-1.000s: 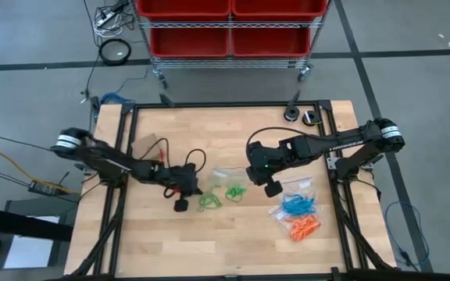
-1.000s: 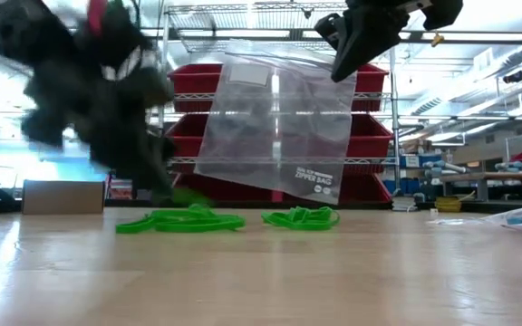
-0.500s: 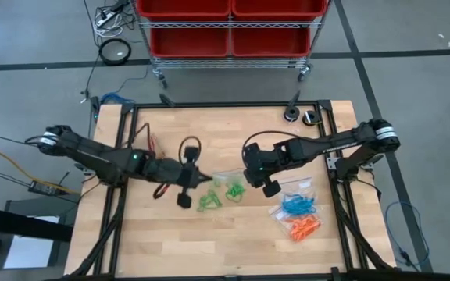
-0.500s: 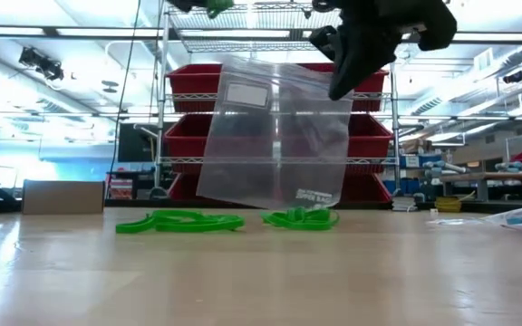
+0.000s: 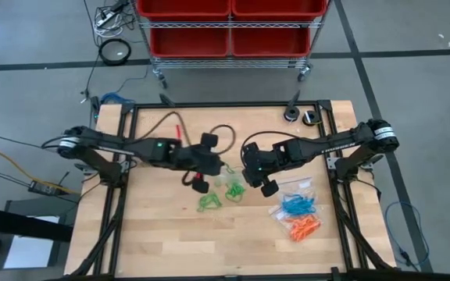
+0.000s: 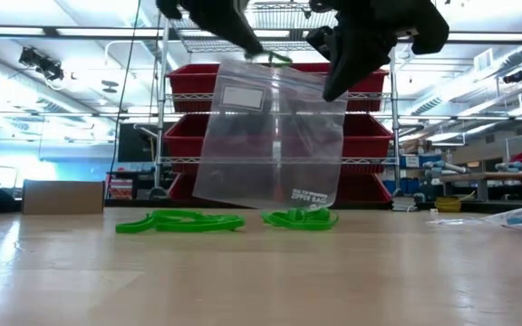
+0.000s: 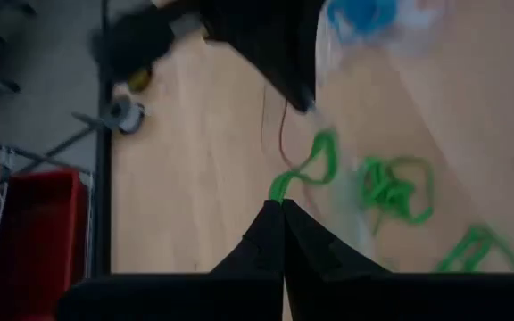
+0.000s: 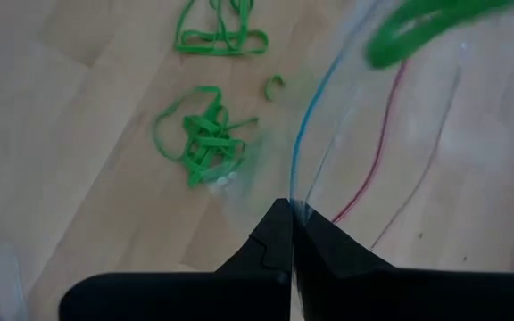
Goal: Sort rubber bands
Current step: Put the green rubber band into the transparent zip bag
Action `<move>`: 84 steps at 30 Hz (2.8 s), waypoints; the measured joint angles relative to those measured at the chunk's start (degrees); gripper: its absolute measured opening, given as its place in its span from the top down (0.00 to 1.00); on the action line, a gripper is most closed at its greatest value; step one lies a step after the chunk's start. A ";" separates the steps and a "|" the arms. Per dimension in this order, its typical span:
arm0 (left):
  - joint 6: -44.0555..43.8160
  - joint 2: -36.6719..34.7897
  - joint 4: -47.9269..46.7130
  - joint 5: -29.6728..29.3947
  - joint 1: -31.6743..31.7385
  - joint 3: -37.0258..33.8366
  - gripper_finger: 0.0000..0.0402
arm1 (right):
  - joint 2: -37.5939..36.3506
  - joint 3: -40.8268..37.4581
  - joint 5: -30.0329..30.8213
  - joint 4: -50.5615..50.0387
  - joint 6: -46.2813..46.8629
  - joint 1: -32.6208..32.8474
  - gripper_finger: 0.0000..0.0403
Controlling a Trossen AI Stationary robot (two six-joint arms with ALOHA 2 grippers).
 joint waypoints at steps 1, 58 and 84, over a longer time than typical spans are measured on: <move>0.64 1.39 -1.46 -0.62 0.06 1.37 1.00 | 0.00 0.00 0.00 -0.01 0.00 -0.01 1.00; 4.32 2.88 -12.67 1.14 -0.79 10.05 0.46 | -0.02 0.00 -1.93 1.61 0.57 -0.09 1.00; 5.50 1.85 -8.07 26.13 5.32 3.69 0.47 | -0.04 0.00 -1.91 2.72 0.58 0.00 1.00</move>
